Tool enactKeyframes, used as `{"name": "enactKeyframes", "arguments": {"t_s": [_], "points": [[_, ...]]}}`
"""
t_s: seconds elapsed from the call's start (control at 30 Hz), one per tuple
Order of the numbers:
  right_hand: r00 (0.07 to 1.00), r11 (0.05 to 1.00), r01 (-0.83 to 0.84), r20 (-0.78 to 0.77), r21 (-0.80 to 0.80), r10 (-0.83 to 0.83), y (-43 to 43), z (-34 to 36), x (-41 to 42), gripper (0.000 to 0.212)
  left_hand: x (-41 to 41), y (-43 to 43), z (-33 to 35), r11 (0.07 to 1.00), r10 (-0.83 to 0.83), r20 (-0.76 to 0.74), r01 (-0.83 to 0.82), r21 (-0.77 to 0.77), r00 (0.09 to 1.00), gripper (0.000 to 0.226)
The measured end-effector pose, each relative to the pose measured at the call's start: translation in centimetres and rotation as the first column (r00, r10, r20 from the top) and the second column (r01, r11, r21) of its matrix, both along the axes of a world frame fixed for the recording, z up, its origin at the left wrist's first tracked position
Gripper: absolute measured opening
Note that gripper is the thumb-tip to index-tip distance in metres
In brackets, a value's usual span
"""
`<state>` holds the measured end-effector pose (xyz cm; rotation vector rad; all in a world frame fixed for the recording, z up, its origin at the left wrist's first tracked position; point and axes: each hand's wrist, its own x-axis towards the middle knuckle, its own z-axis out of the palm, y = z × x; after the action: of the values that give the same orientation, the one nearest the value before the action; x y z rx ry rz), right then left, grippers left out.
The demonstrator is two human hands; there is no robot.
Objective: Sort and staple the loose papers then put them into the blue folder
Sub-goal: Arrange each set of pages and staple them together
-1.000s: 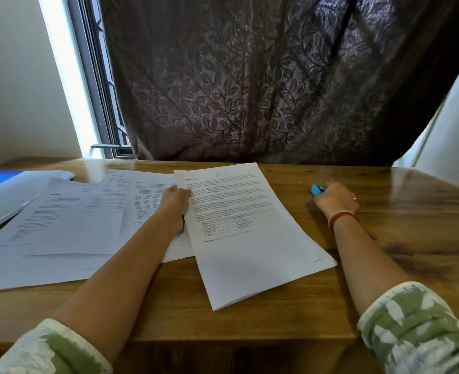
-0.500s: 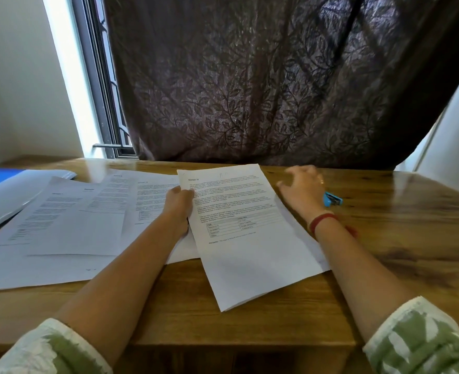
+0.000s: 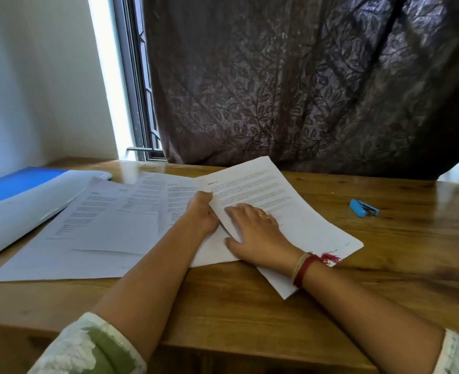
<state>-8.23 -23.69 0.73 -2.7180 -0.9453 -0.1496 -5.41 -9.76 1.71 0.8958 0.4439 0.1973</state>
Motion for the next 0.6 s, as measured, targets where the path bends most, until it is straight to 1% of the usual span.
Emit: {"name": "enactKeyframes", "arguments": {"t_s": [0.03, 0.13, 0.23, 0.3, 0.33, 0.4, 0.47, 0.53, 0.6], "points": [[1.0, 1.0, 0.003, 0.014, 0.016, -0.003, 0.1, -0.1, 0.1, 0.062, -0.2, -0.1, 0.2, 1.0, 0.02, 0.012, -0.021, 0.018, 1.0, 0.032], [0.994, 0.999, 0.018, 0.109, 0.034, -0.022, 0.1, 0.2, 0.1, 0.058, -0.2, -0.1, 0.2, 0.983, 0.035, 0.014, -0.037, 0.179, 0.999, 0.023], [0.984, 0.999, 0.019, 0.178, 0.05, -0.028, -0.1, 0.9, 0.0, 0.043, -0.5, -0.3, 0.6, 0.942, 0.047, 0.051, -0.061, 0.33, 0.998, 0.024], [0.972, 0.998, 0.026, 0.23, 0.051, -0.037, -0.3, 1.3, -0.2, 0.031, -0.7, -0.4, 0.7, 0.926, 0.041, 0.069, -0.064, 0.371, 0.997, 0.023], [0.968, 0.998, 0.033, 0.247, 0.06, -0.047, -0.3, 1.4, -0.2, 0.029, -0.7, -0.4, 0.6, 0.922, 0.029, 0.073, -0.055, 0.383, 0.997, 0.021], [0.968, 0.996, 0.044, 0.244, 0.079, -0.062, -0.2, 1.6, -0.3, 0.029, -0.6, -0.3, 0.3, 0.918, -0.012, 0.088, -0.025, 0.397, 0.996, 0.019], [0.971, 0.996, 0.053, 0.23, 0.077, -0.07, -0.2, 1.5, -0.3, 0.032, -0.5, -0.5, -0.1, 0.904, -0.071, 0.113, 0.017, 0.427, 0.991, 0.022], [0.974, 0.994, 0.065, 0.212, 0.083, -0.081, -0.2, 1.3, -0.2, 0.034, -0.4, -0.9, -0.5, 0.879, -0.129, 0.116, 0.06, 0.474, 0.985, 0.02], [0.972, 0.993, 0.069, 0.216, 0.1, -0.089, -0.3, 1.2, 0.0, 0.036, -0.3, -1.3, -1.0, 0.839, -0.186, 0.092, 0.109, 0.533, 0.978, 0.027]]}}
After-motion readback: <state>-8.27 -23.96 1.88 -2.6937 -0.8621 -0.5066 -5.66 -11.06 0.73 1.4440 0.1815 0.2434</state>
